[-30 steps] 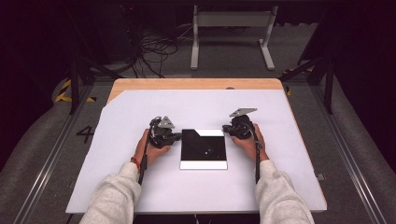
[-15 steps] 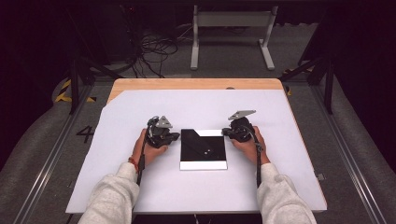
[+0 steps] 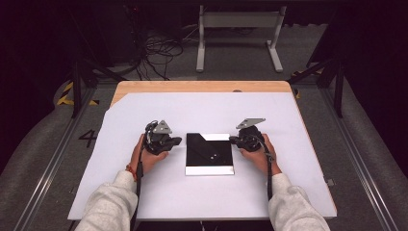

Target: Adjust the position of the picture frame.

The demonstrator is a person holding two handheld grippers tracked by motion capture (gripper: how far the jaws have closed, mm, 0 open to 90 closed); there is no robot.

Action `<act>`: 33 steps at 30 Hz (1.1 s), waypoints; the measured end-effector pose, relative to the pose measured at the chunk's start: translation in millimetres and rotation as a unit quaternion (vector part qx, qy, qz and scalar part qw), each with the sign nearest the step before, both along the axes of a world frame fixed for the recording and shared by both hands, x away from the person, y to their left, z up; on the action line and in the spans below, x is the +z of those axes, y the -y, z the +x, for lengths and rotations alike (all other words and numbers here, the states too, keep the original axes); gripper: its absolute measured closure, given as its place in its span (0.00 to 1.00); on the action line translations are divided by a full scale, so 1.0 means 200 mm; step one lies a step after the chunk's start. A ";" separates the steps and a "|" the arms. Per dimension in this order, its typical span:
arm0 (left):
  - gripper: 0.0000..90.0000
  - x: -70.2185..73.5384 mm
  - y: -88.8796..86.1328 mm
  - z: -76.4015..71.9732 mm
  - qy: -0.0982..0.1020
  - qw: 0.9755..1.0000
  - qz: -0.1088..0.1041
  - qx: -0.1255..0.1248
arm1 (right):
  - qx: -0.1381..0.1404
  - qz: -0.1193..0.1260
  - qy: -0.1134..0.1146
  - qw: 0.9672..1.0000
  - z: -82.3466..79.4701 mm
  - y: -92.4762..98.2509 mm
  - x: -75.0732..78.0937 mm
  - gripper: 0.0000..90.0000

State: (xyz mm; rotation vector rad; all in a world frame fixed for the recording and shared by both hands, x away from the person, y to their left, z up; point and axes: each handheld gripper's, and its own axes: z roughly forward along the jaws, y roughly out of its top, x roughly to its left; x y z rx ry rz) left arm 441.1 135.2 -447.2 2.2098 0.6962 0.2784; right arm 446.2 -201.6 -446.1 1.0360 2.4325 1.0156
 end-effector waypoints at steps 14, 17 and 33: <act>0.98 0.07 -0.06 -0.12 0.026 0.999 -0.002 -0.019 | 0.020 0.016 0.011 1.000 -0.10 0.00 0.04 1.00; 0.98 0.07 -0.07 -0.14 0.027 0.999 -0.004 -0.020 | 0.025 0.019 0.013 0.999 -0.12 -0.01 0.05 1.00; 0.88 0.07 -0.10 -0.23 0.040 0.999 0.006 -0.020 | 0.024 0.016 0.026 0.999 -0.16 -0.03 0.06 1.00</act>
